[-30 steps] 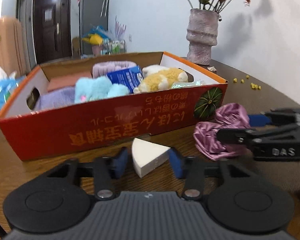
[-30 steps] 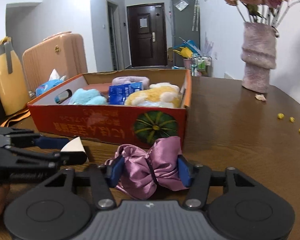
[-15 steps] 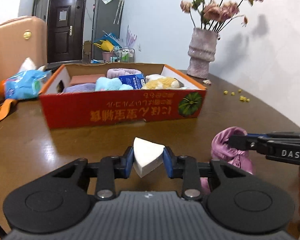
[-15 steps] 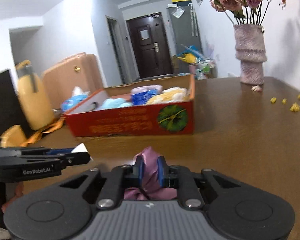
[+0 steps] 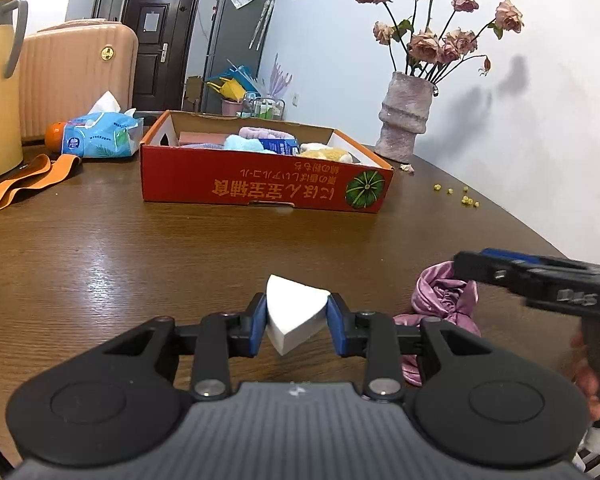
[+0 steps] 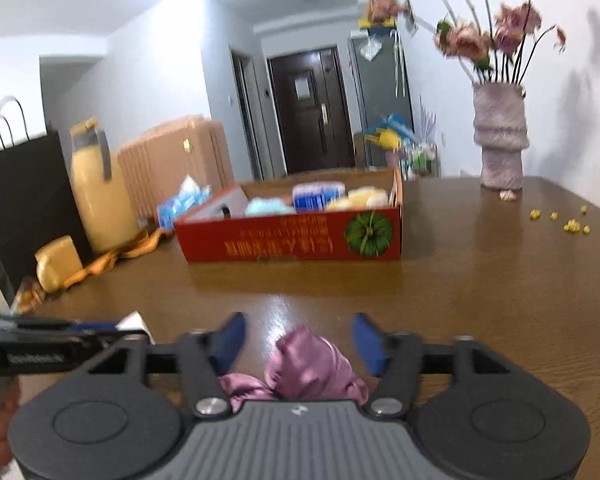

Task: Organize soft objects
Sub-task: 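Carry the bow and wedge into the red box and open both grippers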

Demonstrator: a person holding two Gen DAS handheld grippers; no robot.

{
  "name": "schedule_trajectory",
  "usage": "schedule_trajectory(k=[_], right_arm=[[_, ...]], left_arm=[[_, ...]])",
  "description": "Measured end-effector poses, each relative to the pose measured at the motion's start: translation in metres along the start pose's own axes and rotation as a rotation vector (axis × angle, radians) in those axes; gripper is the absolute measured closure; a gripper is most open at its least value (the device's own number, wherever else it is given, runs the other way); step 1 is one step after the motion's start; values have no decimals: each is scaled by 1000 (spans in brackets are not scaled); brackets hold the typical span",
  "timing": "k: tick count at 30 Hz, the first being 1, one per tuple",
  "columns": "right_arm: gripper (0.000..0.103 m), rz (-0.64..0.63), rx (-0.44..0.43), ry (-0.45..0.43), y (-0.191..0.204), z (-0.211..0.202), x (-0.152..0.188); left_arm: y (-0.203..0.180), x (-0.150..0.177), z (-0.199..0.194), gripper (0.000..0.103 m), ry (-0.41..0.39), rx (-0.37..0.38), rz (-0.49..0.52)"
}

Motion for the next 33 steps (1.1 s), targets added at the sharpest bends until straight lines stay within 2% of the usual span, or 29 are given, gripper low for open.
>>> schedule_trajectory(k=[3,5,7,8,10,17,19,21,26,30,33], right_arm=[[39,49,36,12,-4,-16,3],[39,156,30,74,-13,-17,13],[42,232,21,115,-18,-10,24],[48,256,33,134,-19,-5,29],[49,274,36,131,-17,2,33],[50,277,18,139,-5,33,36],[57,277,4,153,-1,42,39],[73,247,-8,151,7,49,40],[75,165,-2,124,17,45,34],[75,179,4,90,1,37,23],[75,193,-17,56,-12,36,2]], left_arm=[[1,-1,-4,70,-17,7,1],[2,0,-4,70,-20,10,-2],[3,2,-2,70,-15,13,-7],[2,3,-2,70,-12,16,-6],[2,3,-3,70,-14,21,8],[5,10,-2,70,-3,20,3],[4,12,1,70,5,22,3],[5,13,5,70,12,21,2],[7,9,10,70,11,15,4],[3,1,23,70,14,19,15],[-3,-23,35,70,-14,40,37]])
Point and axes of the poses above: each gripper's, at about its wrist camera, not at the fingertips, and z roughly the way its jaws point, y to its left, x to its underside, the point moved 7 cm from there along z, roughly the way its jaws point, and after that the axes turned 4 degrees about z, right-handed, at the moved point
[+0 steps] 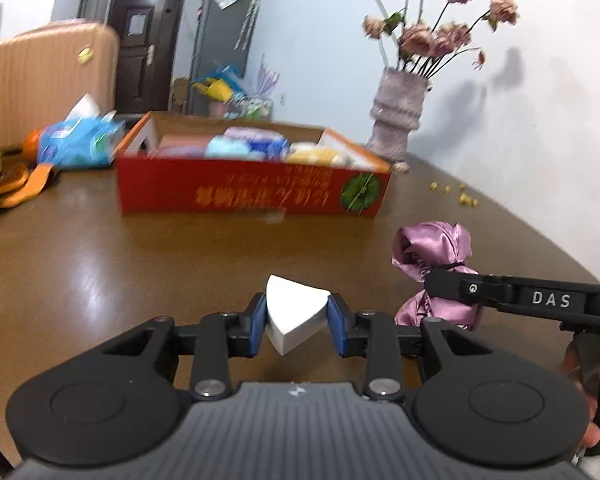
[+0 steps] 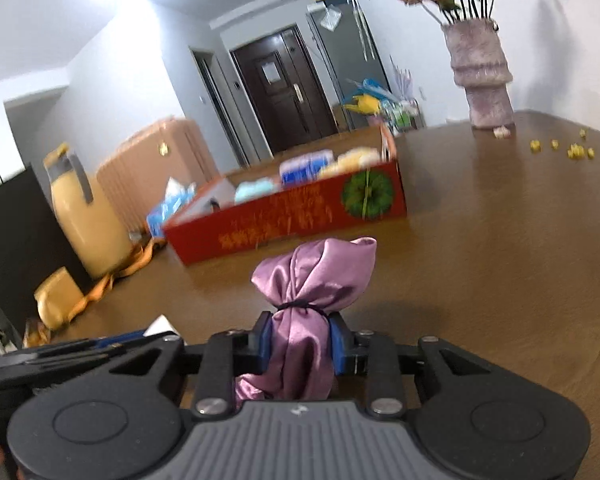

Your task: Organize soft objects

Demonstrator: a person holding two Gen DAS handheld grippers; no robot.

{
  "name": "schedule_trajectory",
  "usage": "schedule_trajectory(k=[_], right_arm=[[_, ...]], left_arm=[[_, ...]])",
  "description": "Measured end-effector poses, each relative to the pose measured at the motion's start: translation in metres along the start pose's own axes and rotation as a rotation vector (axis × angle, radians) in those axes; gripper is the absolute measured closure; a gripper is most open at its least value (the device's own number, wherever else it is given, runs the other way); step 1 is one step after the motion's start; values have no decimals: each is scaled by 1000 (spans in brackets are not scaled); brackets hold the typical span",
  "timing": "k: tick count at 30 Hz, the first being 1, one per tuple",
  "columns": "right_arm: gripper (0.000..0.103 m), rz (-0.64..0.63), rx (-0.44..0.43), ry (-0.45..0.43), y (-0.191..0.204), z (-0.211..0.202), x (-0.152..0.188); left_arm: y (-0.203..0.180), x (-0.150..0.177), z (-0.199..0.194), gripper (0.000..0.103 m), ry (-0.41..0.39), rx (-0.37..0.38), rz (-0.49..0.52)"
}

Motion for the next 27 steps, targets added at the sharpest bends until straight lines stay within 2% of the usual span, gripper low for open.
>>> schedule_trajectory(k=[4,8,12,16,18,20,21,24,27], right_arm=[[75,-105,-4,-78,5,8,-58],[75,-154,-46,-117,8,42,-125],[75,-198,-35,-112,7,96,-172],[75,-185,-9,-66,-4,161,-205],[75,-175,-14,-2,-8,193,-212],[75,-141,-55,61,-8,216,-210],[74,-127,-77,83,-7,224,-207],[74,-113,-102,132,-5,241,-192],[72,-130,-118,228,2,256,-166]], left_arm=[[-2,-62,23,70,-85,26,64],[11,-113,80,70,-60,39,60],[18,-140,141,70,-20,13,90],[30,-139,187,63,45,-7,73],[35,-136,198,56,63,12,85],[46,-136,196,38,52,14,64],[54,-137,193,35,37,16,56],[75,-140,182,32,20,-6,43],[96,-145,172,30,-11,-55,6]])
Point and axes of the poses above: each gripper's, at about its wrist camera, not at the fingertips, and z roughly the way its jaws point, y to its left, x to its underside, the point moved 7 cm from there along z, roughly the way its jaws point, and after that the axes turned 4 degrees about z, right-handed, at the moved point
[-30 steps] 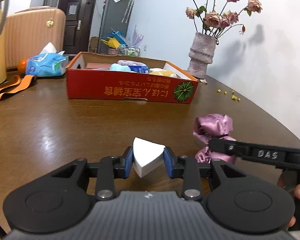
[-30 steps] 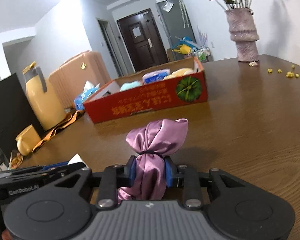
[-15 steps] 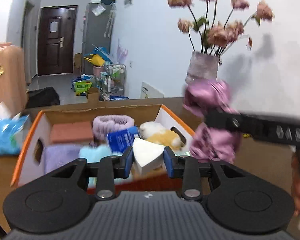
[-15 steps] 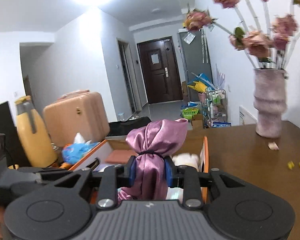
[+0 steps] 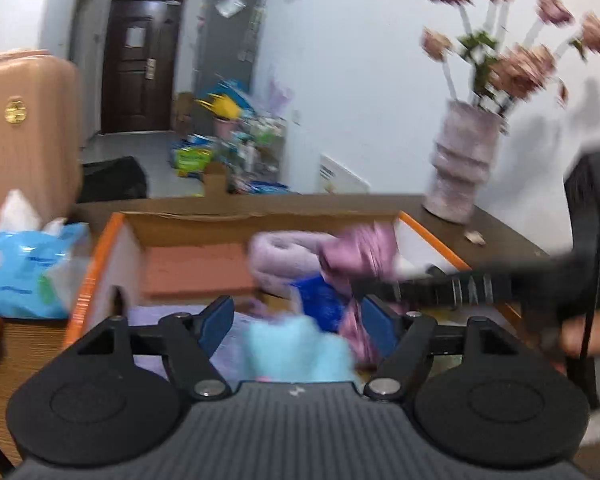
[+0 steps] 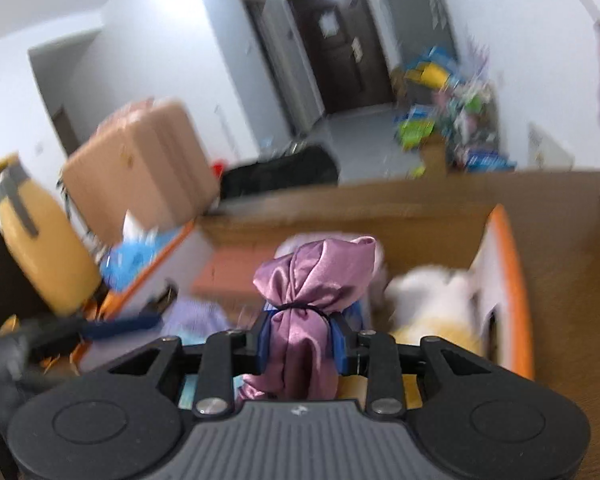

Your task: Organize soft objects

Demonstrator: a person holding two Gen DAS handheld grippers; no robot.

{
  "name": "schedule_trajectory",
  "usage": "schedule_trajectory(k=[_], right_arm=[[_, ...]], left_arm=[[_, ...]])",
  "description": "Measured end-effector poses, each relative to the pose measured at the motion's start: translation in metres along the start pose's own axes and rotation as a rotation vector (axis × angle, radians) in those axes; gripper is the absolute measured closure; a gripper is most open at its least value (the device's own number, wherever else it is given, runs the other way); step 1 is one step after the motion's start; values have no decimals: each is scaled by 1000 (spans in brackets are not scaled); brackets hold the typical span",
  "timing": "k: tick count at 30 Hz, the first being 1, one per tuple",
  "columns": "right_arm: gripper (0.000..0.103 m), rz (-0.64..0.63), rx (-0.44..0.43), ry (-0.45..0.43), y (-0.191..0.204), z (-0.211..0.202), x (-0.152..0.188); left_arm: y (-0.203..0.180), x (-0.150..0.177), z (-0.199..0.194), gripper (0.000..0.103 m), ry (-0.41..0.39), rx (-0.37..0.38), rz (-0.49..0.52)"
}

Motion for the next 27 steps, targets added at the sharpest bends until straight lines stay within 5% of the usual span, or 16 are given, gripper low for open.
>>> schedule_trajectory(k=[4,5,8,12,15,20,24,27], right_arm=[[66,-54,27,56,15,12,18],[58,-50,40,55,16,8,16],[37,-35,43,22,23,-13,6],[32,-89,109,-58,36,-62,-15],[27,-104,148,-121,41,-101,-28],[14,-144,226,-277,54,-169,-28],[0,-243,312,-514,60,-208,-4],[0,-297,350,-546,62,-208,23]], left_arm=[[14,-6,-7,30,1,-31,-40],[14,-7,-11,30,-6,-40,-36],[12,-15,-26,30,-27,-62,-15],[9,-29,-59,25,-69,-78,-10],[2,-40,-89,24,-105,-90,4],[-13,-49,-139,7,-206,-146,33],[-30,-38,-161,4,-284,-167,69],[-38,-28,-172,1,-328,-195,92]])
Point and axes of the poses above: each gripper's, at about its wrist camera, not at the fingertips, and z roughly the way its jaws point, y to its left, x to its underside, the point moved 7 cm from there along z, roughly the way its jaws point, and after that the axes turned 4 degrees about z, right-handed, at the moved point
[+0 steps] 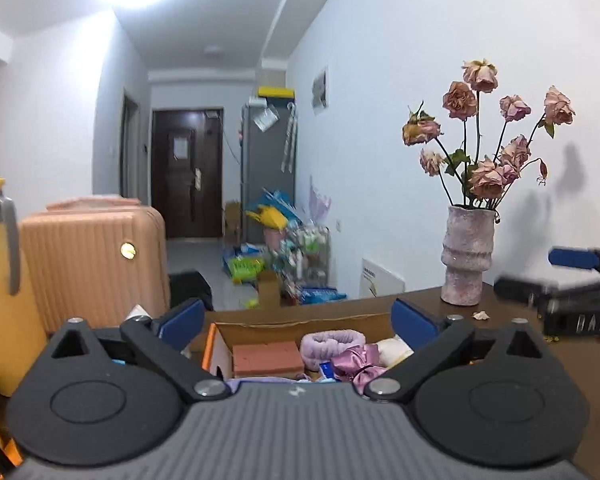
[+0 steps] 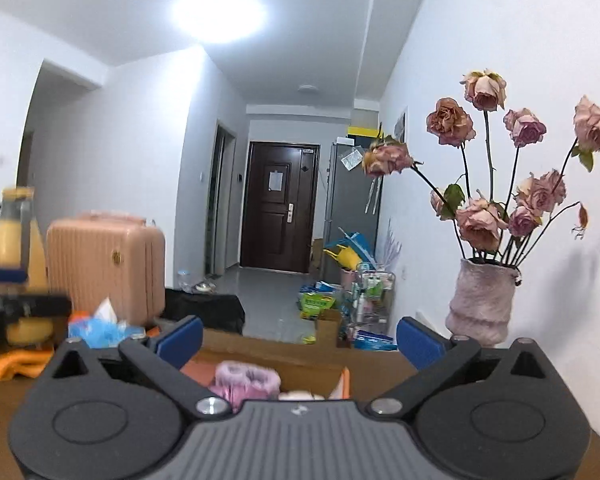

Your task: Organize soft objects

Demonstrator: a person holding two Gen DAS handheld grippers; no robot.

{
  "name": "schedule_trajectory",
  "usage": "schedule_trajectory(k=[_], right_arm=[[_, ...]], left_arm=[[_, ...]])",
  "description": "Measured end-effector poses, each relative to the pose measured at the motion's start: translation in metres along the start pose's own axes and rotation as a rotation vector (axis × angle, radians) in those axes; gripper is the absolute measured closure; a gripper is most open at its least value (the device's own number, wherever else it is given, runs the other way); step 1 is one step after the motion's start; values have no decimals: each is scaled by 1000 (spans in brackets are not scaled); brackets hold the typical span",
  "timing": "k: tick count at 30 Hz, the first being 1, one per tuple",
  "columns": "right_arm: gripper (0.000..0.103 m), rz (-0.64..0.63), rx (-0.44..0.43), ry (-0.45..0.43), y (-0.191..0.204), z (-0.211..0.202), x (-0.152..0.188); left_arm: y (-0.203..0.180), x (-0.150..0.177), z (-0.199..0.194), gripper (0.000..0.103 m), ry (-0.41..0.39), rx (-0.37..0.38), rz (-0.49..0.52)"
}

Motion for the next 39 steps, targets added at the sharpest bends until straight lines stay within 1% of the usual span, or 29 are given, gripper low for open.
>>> schedule_trajectory(k=[2,4,7,13,16,18,20,22,25,26,28,32,36,39], right_arm=[[0,3,13,12,1,-7,10],[0,20,12,11,0,-15,12],[0,30,20,-3,2,-27,8],[0,41,19,-35,12,-56,1],[0,48,11,-45,17,-78,6],[0,50,-2,-55,20,-95,11],[0,47,-17,-51,24,-110,18],[0,49,-13,-36,25,-124,25],[0,71,-9,-34,27,-154,36],[0,77,-13,-30,29,-165,41],[0,88,-23,-28,32,-188,54],[0,63,-15,-18,40,-230,83],[0,77,-21,-15,54,-277,107],[0,123,-48,-10,69,-309,128]], left_arm=[[-2,3,-10,0,-17,-5,-8],[-3,4,-18,0,-22,-8,-11],[-1,3,-30,0,-41,-21,-6],[4,5,-54,0,-50,-39,-16],[4,15,-70,0,-40,-47,-16],[3,24,-84,0,-34,-32,-6],[5,32,-97,0,-27,-34,-12],[6,41,-115,0,-19,-39,-28],[5,54,-147,0,-31,-49,-52],[4,60,-159,0,-29,-55,-48],[2,73,-181,0,-15,-92,-29],[-2,101,-229,0,-21,-128,-9],[-3,123,-274,0,-2,-137,-35],[-8,135,-307,0,0,-134,-22]])
Point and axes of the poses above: each gripper's, at about its wrist camera, not at the fingertips, and z roughly the way its jaws point, y to its left, x to its underside, the point moved 7 cm from there along z, roughly the way its jaws point, and after that the axes turned 4 degrees about z, right-handed, at the moved point
